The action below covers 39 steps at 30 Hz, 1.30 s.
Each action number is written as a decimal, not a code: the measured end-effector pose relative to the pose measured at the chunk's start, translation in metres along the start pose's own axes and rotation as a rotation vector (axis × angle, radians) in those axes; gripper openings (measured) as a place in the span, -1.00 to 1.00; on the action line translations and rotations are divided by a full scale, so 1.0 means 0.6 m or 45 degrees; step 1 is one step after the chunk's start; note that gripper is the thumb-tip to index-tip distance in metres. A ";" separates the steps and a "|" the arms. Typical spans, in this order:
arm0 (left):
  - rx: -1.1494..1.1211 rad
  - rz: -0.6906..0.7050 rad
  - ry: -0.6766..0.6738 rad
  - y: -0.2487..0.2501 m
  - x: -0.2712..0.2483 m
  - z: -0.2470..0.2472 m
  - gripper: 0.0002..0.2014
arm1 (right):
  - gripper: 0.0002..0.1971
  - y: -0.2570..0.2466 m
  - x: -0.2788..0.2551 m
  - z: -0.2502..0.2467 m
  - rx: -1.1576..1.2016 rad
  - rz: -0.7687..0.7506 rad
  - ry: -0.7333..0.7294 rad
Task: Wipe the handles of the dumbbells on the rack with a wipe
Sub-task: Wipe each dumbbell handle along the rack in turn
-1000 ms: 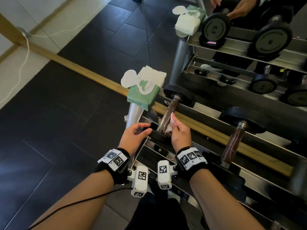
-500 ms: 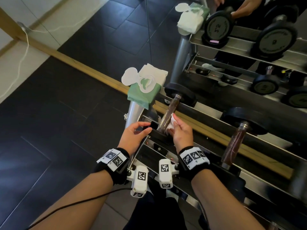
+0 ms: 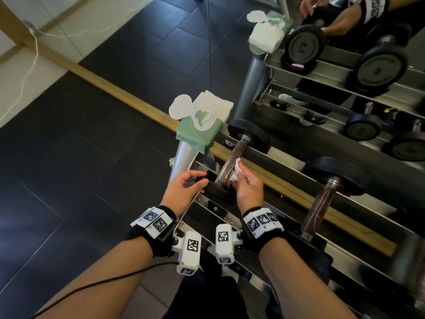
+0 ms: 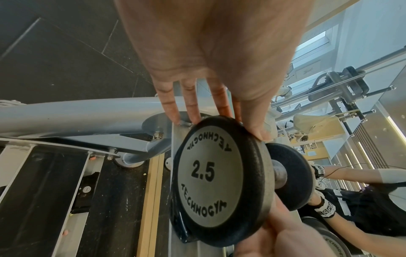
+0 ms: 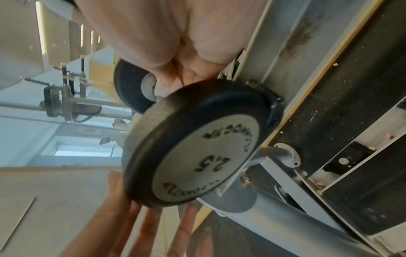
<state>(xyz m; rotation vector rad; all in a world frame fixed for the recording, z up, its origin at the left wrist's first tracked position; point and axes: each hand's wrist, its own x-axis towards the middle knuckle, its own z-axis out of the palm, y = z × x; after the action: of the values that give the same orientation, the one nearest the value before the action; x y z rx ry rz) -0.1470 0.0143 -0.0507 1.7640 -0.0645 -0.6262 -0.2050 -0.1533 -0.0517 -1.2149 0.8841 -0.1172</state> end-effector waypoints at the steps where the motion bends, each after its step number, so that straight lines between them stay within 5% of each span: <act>1: 0.005 0.005 0.000 0.000 0.000 0.000 -0.84 | -0.69 0.001 -0.005 -0.006 -0.001 0.020 -0.043; 7: 0.076 -0.004 -0.002 0.001 0.001 0.000 -0.83 | -0.68 -0.054 0.047 -0.028 0.107 0.011 0.073; 11: 0.078 -0.007 0.011 0.002 -0.003 0.002 -0.84 | -0.63 -0.046 0.052 0.000 -0.016 -0.082 0.043; 19: 0.083 -0.042 -0.013 0.003 -0.004 0.001 -0.85 | -0.69 0.005 -0.003 -0.020 -0.124 0.035 -0.111; 25: 0.092 -0.067 -0.001 0.006 -0.004 0.004 -0.84 | -0.72 -0.041 0.067 -0.025 -0.087 0.000 0.182; 30: 0.098 -0.054 0.026 0.011 -0.010 0.008 -0.83 | -0.70 -0.009 0.057 -0.003 -0.057 0.076 0.053; 39: 0.096 -0.062 0.015 0.016 -0.013 0.008 -0.81 | -0.69 -0.005 0.042 -0.020 0.011 0.060 0.120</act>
<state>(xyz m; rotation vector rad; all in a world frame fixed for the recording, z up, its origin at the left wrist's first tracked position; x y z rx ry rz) -0.1532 0.0098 -0.0397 1.8463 -0.0371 -0.6560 -0.1949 -0.1770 -0.0634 -1.1868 0.9929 -0.1411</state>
